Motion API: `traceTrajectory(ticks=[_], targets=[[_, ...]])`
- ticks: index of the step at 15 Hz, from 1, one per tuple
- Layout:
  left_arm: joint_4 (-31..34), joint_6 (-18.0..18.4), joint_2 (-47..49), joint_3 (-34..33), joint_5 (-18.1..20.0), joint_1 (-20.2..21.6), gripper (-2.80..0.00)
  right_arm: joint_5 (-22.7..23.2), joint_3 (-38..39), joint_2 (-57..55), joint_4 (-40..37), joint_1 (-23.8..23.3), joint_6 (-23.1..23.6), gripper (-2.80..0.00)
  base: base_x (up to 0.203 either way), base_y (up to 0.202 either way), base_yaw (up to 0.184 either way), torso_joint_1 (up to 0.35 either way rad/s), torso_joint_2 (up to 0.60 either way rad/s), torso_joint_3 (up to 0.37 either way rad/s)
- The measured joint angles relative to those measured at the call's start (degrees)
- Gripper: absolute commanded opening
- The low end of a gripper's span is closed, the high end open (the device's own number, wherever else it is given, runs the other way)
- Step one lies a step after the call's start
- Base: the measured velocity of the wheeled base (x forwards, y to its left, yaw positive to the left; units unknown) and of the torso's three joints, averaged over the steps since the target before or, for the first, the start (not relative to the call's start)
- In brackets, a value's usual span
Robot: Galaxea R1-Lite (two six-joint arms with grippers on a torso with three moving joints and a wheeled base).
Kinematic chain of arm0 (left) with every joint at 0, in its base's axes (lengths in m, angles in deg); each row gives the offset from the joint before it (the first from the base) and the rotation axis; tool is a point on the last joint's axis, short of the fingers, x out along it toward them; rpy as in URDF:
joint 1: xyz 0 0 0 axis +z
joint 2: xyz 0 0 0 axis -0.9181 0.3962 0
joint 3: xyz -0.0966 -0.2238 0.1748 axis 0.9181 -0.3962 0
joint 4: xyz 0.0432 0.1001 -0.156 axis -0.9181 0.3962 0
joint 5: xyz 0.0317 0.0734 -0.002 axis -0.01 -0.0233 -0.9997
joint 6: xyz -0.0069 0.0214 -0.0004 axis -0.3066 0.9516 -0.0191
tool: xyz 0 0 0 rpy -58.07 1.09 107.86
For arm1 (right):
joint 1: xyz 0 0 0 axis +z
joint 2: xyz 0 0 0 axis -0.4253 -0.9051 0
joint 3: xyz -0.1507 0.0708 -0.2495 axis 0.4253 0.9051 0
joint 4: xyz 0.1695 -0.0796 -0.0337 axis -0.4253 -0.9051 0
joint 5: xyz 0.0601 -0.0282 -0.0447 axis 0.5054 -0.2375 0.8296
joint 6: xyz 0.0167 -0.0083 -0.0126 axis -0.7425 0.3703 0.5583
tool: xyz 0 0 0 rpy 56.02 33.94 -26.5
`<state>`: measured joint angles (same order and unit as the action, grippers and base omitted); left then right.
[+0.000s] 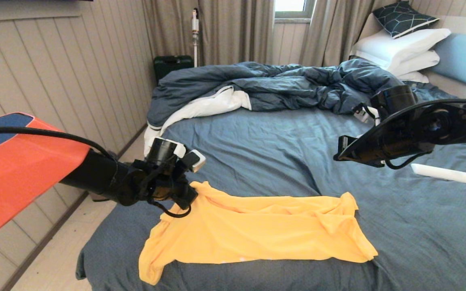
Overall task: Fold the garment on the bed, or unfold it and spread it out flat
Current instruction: Unford the yellow T-shirt
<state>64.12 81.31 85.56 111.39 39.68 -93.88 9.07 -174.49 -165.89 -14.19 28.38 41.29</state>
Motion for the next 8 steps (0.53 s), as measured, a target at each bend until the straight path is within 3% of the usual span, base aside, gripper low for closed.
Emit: traceTrajectory(ticks=[4, 8], targets=[[-4.9, -0.4, 4.2, 1.4, 0.0, 2.9, -2.80, 0.0, -0.1, -0.3, 0.0, -0.1, 0.0, -2.80, 0.000, 0.000, 0.000, 0.000, 0.00, 0.000], [-5.5, -1.2, 7.0, 3.1, 0.0, 3.3, -2.80, 0.0, -0.2, -0.6, 0.0, -0.1, 0.0, -2.80, 0.000, 0.000, 0.000, 0.000, 0.00, 0.000]])
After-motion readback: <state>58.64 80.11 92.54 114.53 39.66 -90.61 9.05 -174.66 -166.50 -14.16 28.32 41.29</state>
